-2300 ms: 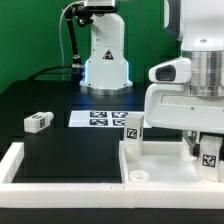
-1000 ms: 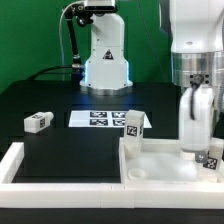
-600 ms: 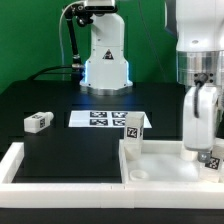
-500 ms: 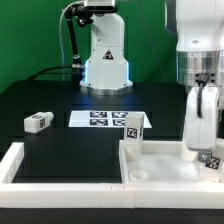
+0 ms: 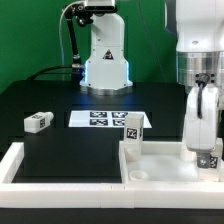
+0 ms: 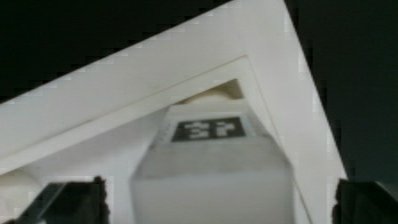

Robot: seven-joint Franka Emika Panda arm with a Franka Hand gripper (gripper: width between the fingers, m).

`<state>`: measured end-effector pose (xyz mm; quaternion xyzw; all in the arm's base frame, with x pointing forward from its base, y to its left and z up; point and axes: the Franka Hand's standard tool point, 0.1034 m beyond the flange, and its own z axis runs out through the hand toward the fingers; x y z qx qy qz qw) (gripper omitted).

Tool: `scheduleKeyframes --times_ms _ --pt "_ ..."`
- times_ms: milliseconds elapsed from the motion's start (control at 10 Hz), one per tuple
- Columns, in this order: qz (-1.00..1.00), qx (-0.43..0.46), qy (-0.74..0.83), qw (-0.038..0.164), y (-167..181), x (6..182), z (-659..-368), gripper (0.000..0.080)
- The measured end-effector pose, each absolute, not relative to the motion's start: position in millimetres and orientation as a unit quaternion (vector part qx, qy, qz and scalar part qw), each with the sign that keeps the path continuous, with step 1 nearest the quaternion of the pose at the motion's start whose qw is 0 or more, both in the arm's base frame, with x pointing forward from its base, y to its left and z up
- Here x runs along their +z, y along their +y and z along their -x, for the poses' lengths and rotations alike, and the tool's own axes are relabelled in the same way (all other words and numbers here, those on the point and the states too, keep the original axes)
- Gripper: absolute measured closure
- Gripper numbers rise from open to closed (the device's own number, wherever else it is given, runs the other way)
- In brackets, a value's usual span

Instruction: Assemble square table

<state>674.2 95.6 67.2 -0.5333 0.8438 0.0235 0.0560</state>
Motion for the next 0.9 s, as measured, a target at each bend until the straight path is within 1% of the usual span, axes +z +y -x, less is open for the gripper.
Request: scheduleKeyframes --times_ms 300,400,600,700,900 --pt "0.535 0.023 0.842 0.056 96 67.1 -674 0.0150" --pt "0.564 0.010 0.823 0.067 98 67.6 -678 0.0150" --pt "0.638 0.003 0.767 0.063 111 68.6 -677 0.0150" --pt "0.667 0.001 0.743 0.064 117 69.4 -677 0.0150" --pt "0.713 -0.004 0.698 0.064 116 69.2 -678 0.0150"
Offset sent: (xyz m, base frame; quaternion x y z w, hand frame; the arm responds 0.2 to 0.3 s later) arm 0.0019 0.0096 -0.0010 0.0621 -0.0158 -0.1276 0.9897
